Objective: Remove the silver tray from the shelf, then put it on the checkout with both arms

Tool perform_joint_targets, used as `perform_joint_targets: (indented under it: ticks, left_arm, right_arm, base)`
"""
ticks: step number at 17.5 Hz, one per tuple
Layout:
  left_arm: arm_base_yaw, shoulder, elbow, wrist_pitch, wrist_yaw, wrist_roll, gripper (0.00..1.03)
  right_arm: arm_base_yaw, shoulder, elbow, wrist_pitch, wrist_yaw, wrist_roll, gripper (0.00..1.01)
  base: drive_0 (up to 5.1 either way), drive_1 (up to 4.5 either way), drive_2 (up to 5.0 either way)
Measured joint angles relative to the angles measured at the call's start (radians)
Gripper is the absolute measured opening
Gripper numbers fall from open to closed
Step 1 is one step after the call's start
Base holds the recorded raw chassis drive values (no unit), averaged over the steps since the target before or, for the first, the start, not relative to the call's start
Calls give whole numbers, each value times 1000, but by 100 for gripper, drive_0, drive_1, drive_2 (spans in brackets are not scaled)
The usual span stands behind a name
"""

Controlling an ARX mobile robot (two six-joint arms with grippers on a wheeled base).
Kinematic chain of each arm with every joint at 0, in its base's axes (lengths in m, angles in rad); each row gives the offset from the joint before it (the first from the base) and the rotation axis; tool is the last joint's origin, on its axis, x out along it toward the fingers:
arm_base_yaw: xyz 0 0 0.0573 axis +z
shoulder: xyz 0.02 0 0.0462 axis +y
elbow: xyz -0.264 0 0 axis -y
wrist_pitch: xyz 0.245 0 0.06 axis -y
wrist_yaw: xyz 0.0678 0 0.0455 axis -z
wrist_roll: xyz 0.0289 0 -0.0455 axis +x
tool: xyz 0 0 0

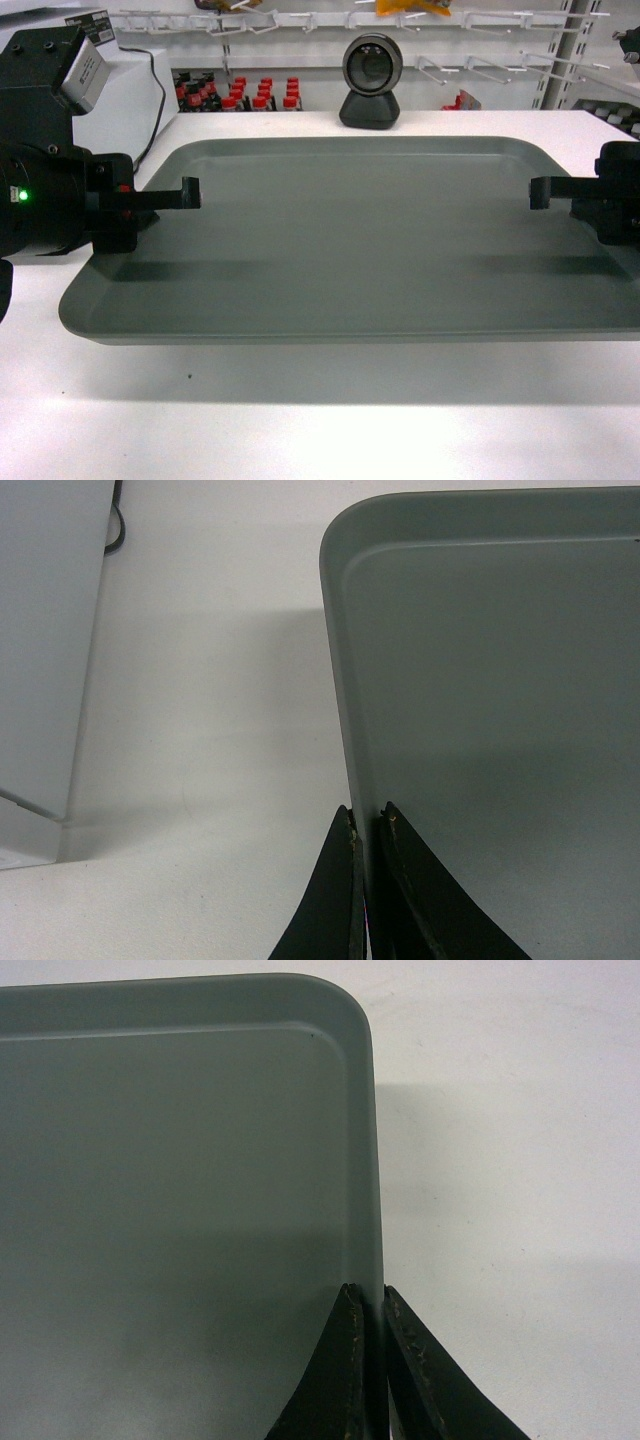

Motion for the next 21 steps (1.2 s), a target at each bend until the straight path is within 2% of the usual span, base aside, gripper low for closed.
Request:
perform_joint_targets:
  ticks: [3, 4, 5, 6, 7, 8, 9, 11, 13, 16, 19, 21]
  left_arm:
    - [0, 0, 0, 0, 0, 0, 4]
    - [-1, 2, -2, 19, -12, 3, 4]
    - [-32, 46, -49, 264, -145, 40, 4]
    - [-58, 93, -54, 412, -295, 93, 4]
    - [-69, 145, -53, 550, -384, 148, 4]
    - [-71, 168, -42, 615, -417, 174, 4]
    - [-71, 183, -13, 638, -421, 201, 4]
    - [-68, 224, 80, 621, -408, 230, 4]
    - [-64, 303, 173, 560, -385, 236, 4]
    - [-53, 405, 320, 414, -347, 200, 4]
    - [-42, 485, 458, 285, -344, 170, 4]
    - [-41, 512, 508, 193, -347, 136, 4]
  right_arm:
    - [0, 0, 0, 0, 0, 0, 3]
    - [0, 5, -11, 55, 2, 2, 3]
    - [-2, 40, -71, 297, 0, 8, 3]
    - [-6, 74, -94, 430, -3, 8, 3]
    - [-20, 110, -96, 538, -26, 8, 3]
    - [-29, 120, -82, 567, -48, 8, 3]
    - [-35, 127, -50, 553, -54, 3, 3]
    - [-62, 167, 34, 499, -76, -5, 3]
    - [-80, 219, 108, 418, -84, -19, 3]
    - [-109, 335, 264, 264, -103, -45, 3]
    - [-117, 453, 459, 123, -103, -85, 3]
    - [-119, 504, 554, 16, -98, -113, 3]
  base:
    - [0, 0, 0]
    - [0, 0, 0]
    - [0, 0, 0]
    - [0, 0, 0]
    - [0, 0, 0]
    - [0, 0, 0]
    - [0, 0, 0]
    - [0, 0, 0]
    - [0, 0, 0]
    - [0, 0, 0]
    - [0, 0, 0]
    - [0, 0, 0]
